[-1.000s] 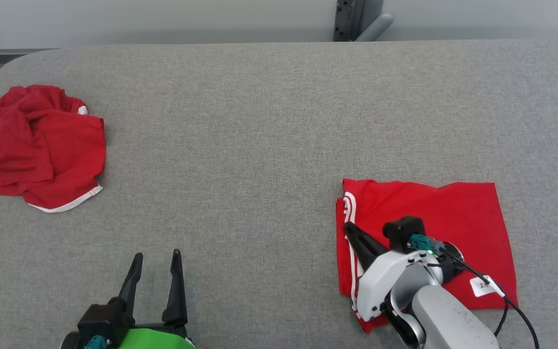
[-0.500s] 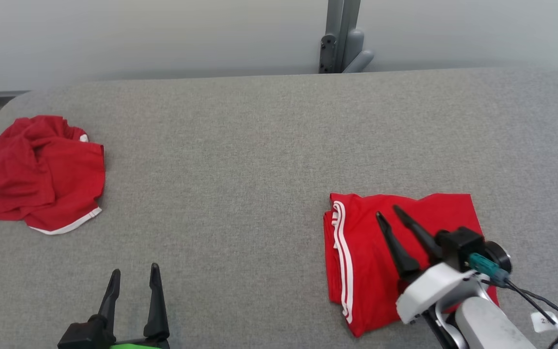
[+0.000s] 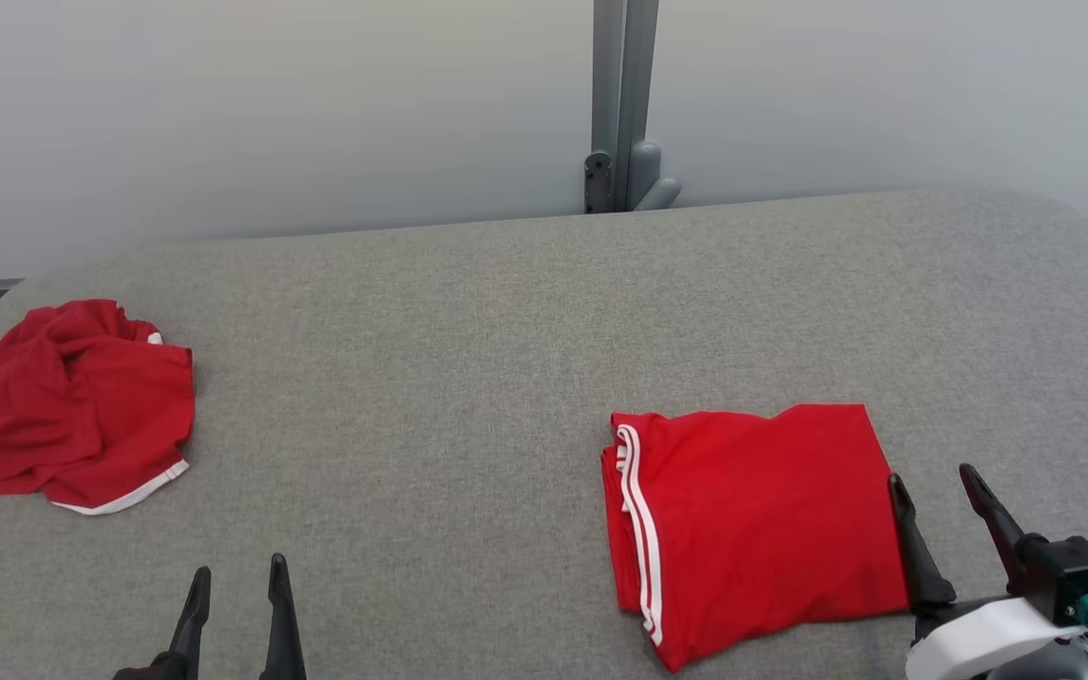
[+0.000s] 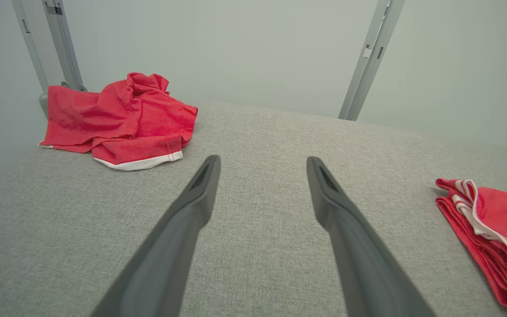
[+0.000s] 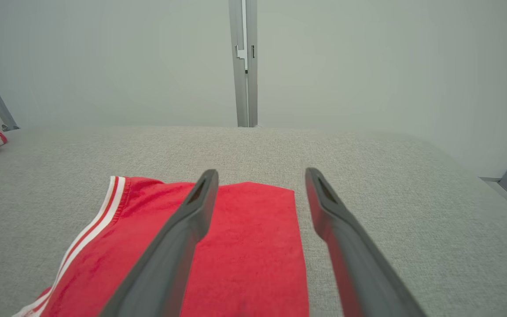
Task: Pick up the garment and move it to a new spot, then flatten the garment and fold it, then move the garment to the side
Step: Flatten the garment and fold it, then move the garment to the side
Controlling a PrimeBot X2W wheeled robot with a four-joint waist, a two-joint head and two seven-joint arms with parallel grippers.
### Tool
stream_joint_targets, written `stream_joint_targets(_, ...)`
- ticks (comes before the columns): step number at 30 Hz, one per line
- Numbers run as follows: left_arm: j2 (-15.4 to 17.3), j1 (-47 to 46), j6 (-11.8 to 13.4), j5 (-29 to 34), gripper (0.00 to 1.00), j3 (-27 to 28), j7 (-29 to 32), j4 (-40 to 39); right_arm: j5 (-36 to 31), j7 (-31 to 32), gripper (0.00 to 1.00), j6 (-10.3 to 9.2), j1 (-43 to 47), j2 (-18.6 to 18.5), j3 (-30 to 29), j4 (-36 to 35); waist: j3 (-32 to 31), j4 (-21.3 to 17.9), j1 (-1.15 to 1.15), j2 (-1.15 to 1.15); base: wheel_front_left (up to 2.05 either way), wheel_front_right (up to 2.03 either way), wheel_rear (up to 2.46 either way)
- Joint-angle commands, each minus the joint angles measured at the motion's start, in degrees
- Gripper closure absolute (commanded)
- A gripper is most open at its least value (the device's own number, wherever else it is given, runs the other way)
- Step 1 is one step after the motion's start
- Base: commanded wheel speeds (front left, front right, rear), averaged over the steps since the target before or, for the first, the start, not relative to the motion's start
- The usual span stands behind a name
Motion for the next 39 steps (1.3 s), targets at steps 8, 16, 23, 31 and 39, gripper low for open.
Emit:
stream_joint_targets(8, 0.1, 0.3, -0.7, 0.4, 0.0, 0.6, -0.2, 1.0, -1.7, -0.3, 0.0, -0.02, 1.8, 2.4, -4.1, 2.0, -1.3, 0.1, 0.0, 0.0, 0.0, 0.0, 0.0)
stream_joint_targets(16, 0.1, -0.1, -0.7, 0.1, 0.0, 0.6, -0.2, 0.9, 0.4, -0.3, 0.0, -0.02, 0.3, 2.8, -5.5, 3.4, -0.5, 0.1, 0.0, 0.0, 0.0, 0.0, 0.0)
stream_joint_targets(23, 0.1, -1.9, -1.3, 0.6, 0.0, -0.6, -0.2, 0.4, 8.3, 13.4, 0.0, -0.01, -7.6, -3.4, -5.2, 10.4, 3.3, 0.1, 0.0, 0.0, 0.0, 0.0, 0.0)
stream_joint_targets(31, 0.1, -4.5, -2.5, 1.3, 0.0, -0.9, -0.2, 0.9, 16.0, 28.8, 0.0, 0.0, -15.9, -6.5, -0.4, 15.5, 7.5, 1.3, 0.0, 0.0, 0.0, 0.0, 0.0)
stream_joint_targets(39, 0.1, -6.7, -2.9, 1.4, 0.0, -1.3, -0.2, 0.5, 19.9, 34.2, 0.0, 0.0, -19.4, -5.8, 3.8, 20.9, 10.3, 2.9, 0.0, 0.0, 0.0, 0.0, 0.0)
